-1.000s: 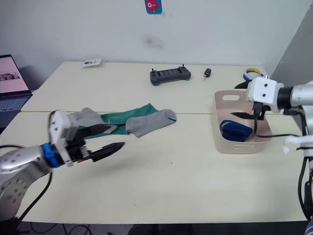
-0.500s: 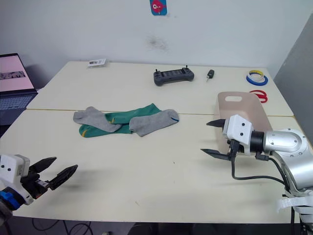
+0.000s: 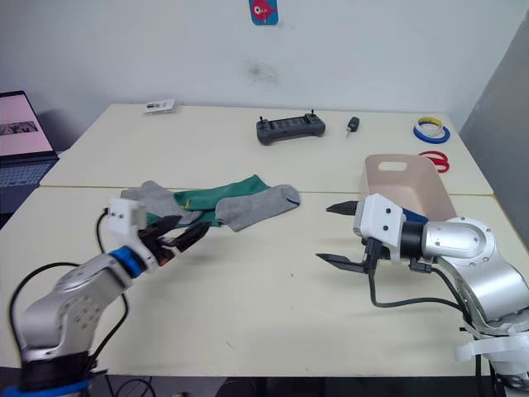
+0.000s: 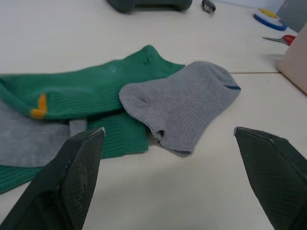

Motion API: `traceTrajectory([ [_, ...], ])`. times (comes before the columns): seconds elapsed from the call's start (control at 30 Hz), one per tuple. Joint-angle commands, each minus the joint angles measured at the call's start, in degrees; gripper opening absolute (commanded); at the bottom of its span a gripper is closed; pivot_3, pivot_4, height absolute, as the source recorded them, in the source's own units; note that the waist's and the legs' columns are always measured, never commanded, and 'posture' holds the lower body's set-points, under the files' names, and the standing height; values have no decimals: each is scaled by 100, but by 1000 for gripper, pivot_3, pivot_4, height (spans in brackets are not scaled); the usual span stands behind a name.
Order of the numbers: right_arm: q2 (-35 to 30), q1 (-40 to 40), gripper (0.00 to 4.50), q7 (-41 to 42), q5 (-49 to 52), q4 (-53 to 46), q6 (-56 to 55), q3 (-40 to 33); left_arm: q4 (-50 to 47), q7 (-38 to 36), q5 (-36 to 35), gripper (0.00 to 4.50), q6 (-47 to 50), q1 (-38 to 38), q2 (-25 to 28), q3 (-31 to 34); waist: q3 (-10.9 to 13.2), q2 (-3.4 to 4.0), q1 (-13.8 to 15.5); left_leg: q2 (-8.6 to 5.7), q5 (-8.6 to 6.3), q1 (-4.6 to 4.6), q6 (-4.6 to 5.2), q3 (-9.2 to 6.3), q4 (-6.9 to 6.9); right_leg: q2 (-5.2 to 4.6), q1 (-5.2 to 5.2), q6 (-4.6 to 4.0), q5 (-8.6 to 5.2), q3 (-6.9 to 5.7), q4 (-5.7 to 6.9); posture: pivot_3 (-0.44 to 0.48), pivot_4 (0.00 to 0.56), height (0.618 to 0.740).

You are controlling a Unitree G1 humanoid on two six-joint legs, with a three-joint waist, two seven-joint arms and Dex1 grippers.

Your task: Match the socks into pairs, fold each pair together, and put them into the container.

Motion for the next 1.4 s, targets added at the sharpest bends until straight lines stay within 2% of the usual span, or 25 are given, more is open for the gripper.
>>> traceTrajectory([
  [0.03,-5,-83,4413,-90,67,-198,43,-45,479,288,270,4500,-87,-394,-161,-124,0,0,-3,0,0,0,0,0,0,1,0,0,0,1,0,0,150,740],
  [0.17,-10,-71,4413,-137,73,-237,91,-24,1182,296,582,4500,-265,-883,-451,-482,0,-1,22,-3,0,-2,-1,-1,2,-1,1,0,0,-2,-1,0,150,740],
  [0.27,-32,-7,4500,-144,73,-257,108,-36,1588,323,761,3888,-455,-1183,-631,-575,0,-2,30,-7,1,-3,-2,2,4,-2,1,1,0,-2,-3,0,150,740],
  [0.67,-123,292,4500,-125,-24,-272,-29,-73,1668,121,1054,11,-769,-1312,-734,-759,0,-2,26,-4,4,-3,-7,1,4,-2,1,1,0,-2,-2,0,150,740],
  [0.83,-150,325,4500,-113,-29,-270,-55,-69,1053,-240,872,11,-745,-939,-628,-765,1,-2,20,-5,6,-4,-11,2,4,-2,0,1,0,0,-3,0,150,740],
  [1.03,-180,328,4500,-82,39,-275,-34,-80,-528,-977,-393,11,-3,154,-339,-308,1,-2,12,-1,13,-4,-23,3,1,-3,0,1,0,2,-4,0,150,740],
  [1.23,-201,360,4500,-42,92,-300,-19,-75,-1306,-927,-1243,11,721,1249,32,383,1,-2,8,0,1,2,-2,-1,1,-3,3,2,0,1,-2,0,150,740],
  [1.4,-169,370,4500,-12,108,-318,-20,10,-1796,-983,-1431,11,806,2500,223,678,1,-2,11,-1,0,0,-1,3,-3,-5,3,2,0,7,-9,0,150,740],
])
